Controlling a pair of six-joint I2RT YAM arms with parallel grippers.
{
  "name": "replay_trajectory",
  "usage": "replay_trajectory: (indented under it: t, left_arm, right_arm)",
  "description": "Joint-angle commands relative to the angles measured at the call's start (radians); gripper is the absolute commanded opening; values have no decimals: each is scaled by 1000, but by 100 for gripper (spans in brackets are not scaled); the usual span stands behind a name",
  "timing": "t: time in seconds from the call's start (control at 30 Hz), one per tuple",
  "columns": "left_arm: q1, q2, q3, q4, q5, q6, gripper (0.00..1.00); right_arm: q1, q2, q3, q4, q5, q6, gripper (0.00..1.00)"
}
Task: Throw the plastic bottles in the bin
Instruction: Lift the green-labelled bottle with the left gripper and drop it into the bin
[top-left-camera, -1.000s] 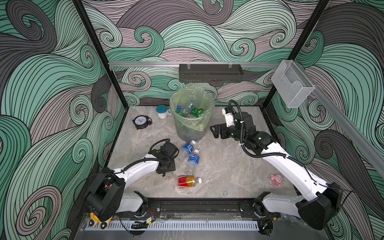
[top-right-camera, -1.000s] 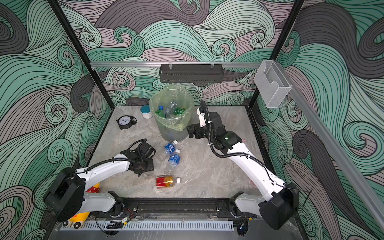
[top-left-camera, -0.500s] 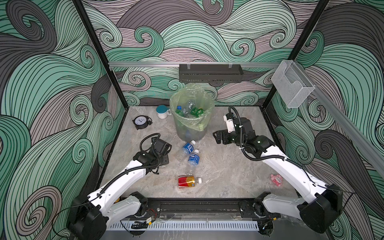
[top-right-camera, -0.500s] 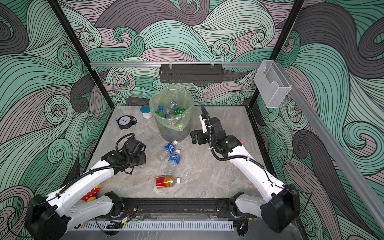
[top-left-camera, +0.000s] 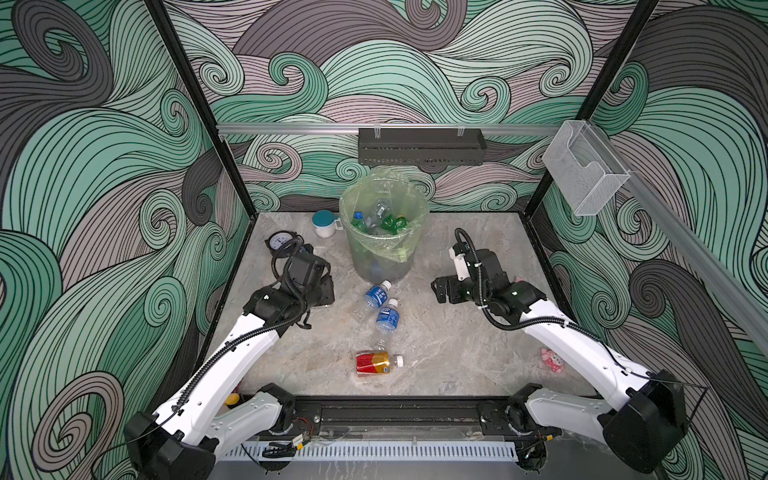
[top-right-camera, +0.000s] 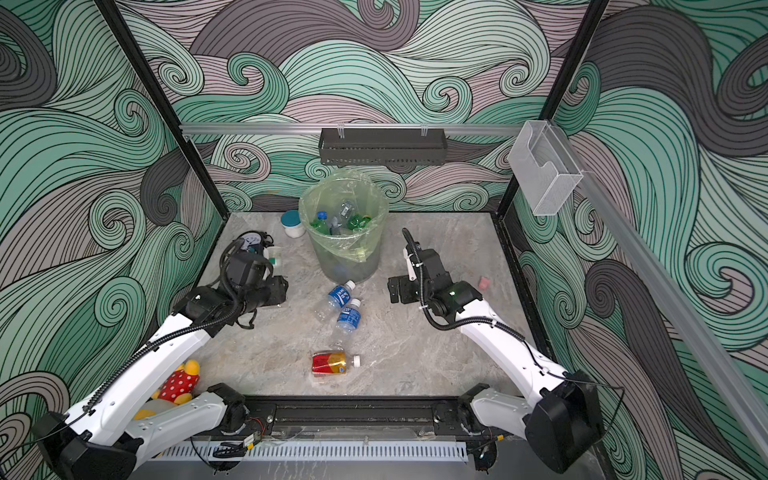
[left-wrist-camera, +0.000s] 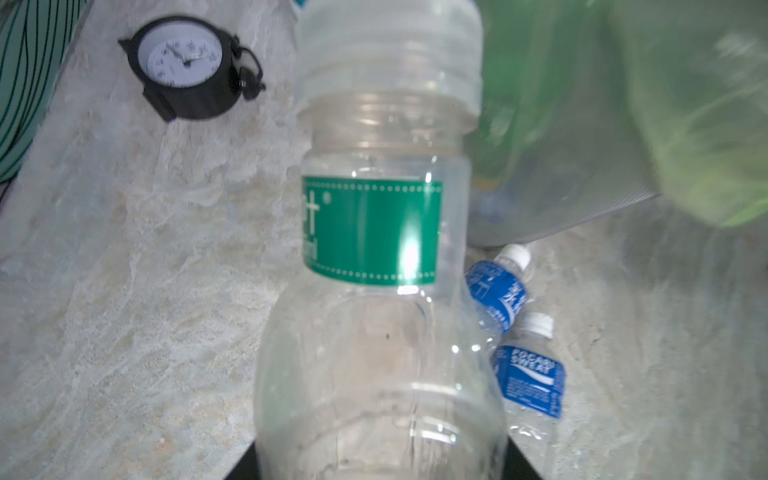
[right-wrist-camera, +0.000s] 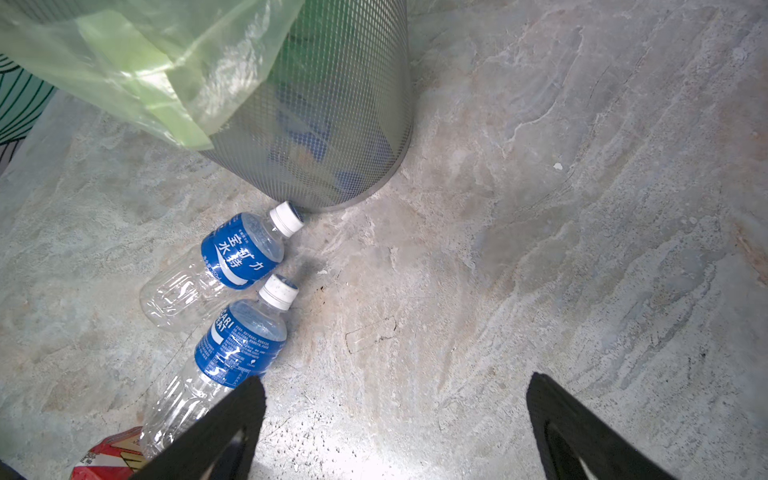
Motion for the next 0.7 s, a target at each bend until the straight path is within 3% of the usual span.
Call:
replay_trajectory:
  t: [0.0,0.17,0.2,0.27,0.3,0.33,0.43,0.6,0.67]
  left_arm:
    - [13,114,265,-4,87,143,50]
    - [22,521,909,-77,253,209,49]
    - [21,611,1060,-108,285,206,54]
    - [22,773,1333,-201,322,205,85]
    - [21,839,1462,-252,332,215,93]
    - [22,875,1526,-282,334,220,95]
    - [23,847,1446,-266,341,230,95]
    - [27,539,874,30,315,220,98]
    - [35,438,731,90,293,212,99]
  right_arm:
    - [-6,-20,-13,0,17,10,99]
    - [-7,-24,-29,5,-2,27,99]
    - [-7,-29,-32,4,-2,33,99]
    - [-6,-41,-37,0,-6,42,99]
    - [-6,-50,-39,-4,-8,45,99]
    - [-6,-56,-42,-10,-8,48,99]
    - [-8,-81,-54,-17,-5,52,99]
    - [-6,-76,-54,-12,-11,37,99]
    - [-6,-57,-39,-10,-19,34,99]
